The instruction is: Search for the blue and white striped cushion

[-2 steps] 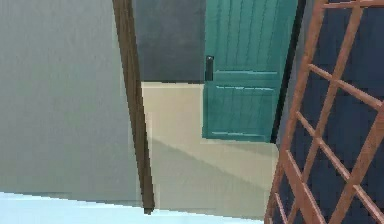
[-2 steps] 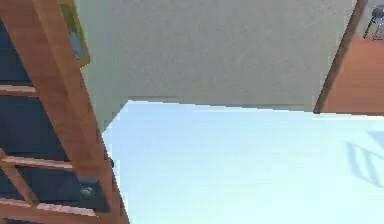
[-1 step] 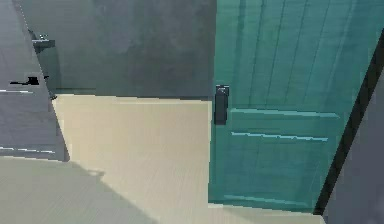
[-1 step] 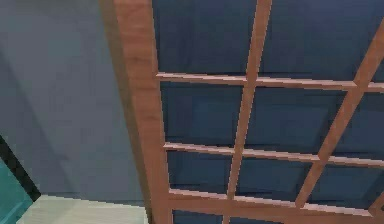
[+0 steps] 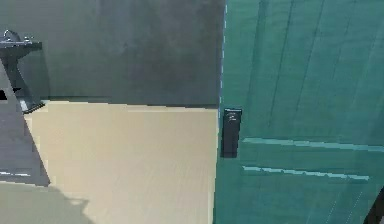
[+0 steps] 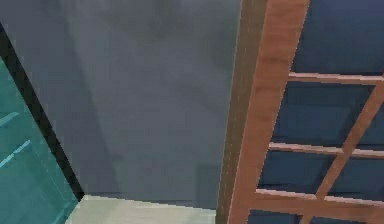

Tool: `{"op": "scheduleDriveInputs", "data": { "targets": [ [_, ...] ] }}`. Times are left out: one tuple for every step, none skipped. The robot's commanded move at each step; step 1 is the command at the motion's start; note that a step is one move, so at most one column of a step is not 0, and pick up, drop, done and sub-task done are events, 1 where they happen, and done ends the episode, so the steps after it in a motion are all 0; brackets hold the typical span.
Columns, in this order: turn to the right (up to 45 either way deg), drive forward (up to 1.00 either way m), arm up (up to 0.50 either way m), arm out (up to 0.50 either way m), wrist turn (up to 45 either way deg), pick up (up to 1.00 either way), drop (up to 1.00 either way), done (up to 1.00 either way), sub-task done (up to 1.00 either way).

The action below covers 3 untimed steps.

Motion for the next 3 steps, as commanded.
{"op": "scheduleDriveInputs", "data": {
  "targets": [
    [-45.0,0.0,0.0,0.0,0.0,0.0,0.0,0.0,0.0],
    [0.0,0.35,0.0,0.0,0.0,0.0,0.0,0.0,0.0],
    [-27.0,0.0,0.0,0.0,0.0,0.0,0.0,0.0,0.0]
  ]
}}
